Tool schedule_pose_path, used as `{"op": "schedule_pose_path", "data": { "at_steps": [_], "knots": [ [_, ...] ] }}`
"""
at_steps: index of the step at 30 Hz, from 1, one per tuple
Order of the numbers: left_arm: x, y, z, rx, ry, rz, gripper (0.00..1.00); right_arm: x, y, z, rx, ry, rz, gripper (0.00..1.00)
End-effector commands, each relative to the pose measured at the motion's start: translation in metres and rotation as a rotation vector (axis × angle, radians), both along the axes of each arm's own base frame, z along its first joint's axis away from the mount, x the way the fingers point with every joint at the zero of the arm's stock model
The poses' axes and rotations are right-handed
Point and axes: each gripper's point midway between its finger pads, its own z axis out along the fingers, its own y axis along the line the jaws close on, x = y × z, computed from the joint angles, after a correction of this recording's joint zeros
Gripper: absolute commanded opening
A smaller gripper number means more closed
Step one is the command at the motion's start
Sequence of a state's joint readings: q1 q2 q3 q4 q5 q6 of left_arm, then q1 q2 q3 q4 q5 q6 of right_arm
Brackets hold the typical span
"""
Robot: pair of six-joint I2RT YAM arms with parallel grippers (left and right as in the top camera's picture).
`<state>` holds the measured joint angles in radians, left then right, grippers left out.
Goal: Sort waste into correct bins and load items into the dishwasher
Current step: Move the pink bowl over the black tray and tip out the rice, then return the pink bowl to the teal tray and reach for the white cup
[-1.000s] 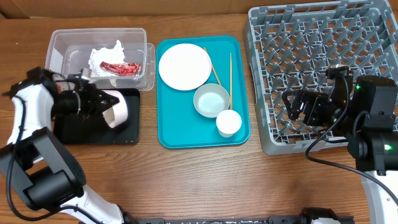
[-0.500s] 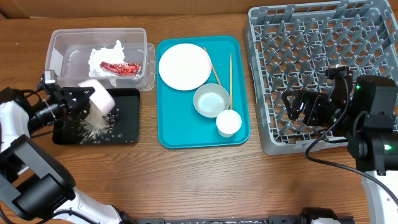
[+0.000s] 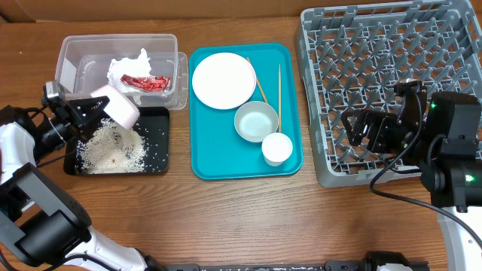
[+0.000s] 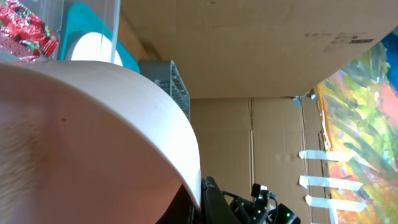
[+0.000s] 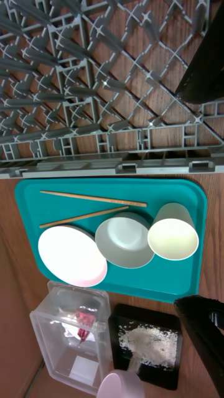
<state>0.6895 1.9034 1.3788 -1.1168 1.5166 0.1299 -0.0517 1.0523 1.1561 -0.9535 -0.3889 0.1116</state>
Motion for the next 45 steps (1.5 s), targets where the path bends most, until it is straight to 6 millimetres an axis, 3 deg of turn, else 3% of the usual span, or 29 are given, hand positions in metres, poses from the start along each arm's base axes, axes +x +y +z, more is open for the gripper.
{"op": "schedule_pose_path", "data": {
  "at_steps": [1,4,6,11,21,25,30,33,36,41,45],
  "knots": [
    [-0.003,-0.001,0.016,-0.036,-0.043,0.008,0.04,0.002,0.000,0.011,0.006,-0.030,0.002,1.00],
    [0.003,0.005,0.002,0.082,-0.058,0.006,0.04,0.002,0.000,0.012,0.005,-0.033,0.002,1.00],
    [0.004,0.009,-0.018,0.117,0.079,0.021,0.04,0.003,0.000,0.013,0.005,-0.041,0.002,1.00],
    [0.003,0.004,-0.001,0.041,0.016,0.009,0.04,0.004,0.001,0.014,0.009,-0.043,0.006,1.00],
    [0.002,-0.002,-0.007,0.054,0.052,-0.005,0.04,0.004,0.001,0.014,0.010,-0.044,0.007,1.00],
    [0.001,-0.023,0.009,0.029,-0.032,-0.054,0.04,0.003,0.001,0.014,0.010,-0.042,0.007,1.00],
    [0.002,-0.077,0.011,0.098,-0.071,-0.200,0.04,0.003,0.001,0.014,0.011,-0.043,0.007,1.00],
    [0.000,-0.116,-0.004,0.248,-0.029,-0.326,0.04,0.002,0.003,0.014,0.018,-0.040,0.014,1.00],
    [-0.006,-0.148,-0.037,0.501,0.043,-0.458,0.04,0.002,0.004,0.014,0.021,-0.037,0.018,1.00],
    [-0.018,-0.168,-0.106,1.027,0.248,-0.581,0.04,0.002,0.004,0.014,0.021,-0.037,0.019,1.00],
    [-0.023,-0.197,-0.126,1.257,0.241,-0.637,0.04,0.002,0.004,0.014,0.021,-0.037,0.018,1.00]
  ]
}}
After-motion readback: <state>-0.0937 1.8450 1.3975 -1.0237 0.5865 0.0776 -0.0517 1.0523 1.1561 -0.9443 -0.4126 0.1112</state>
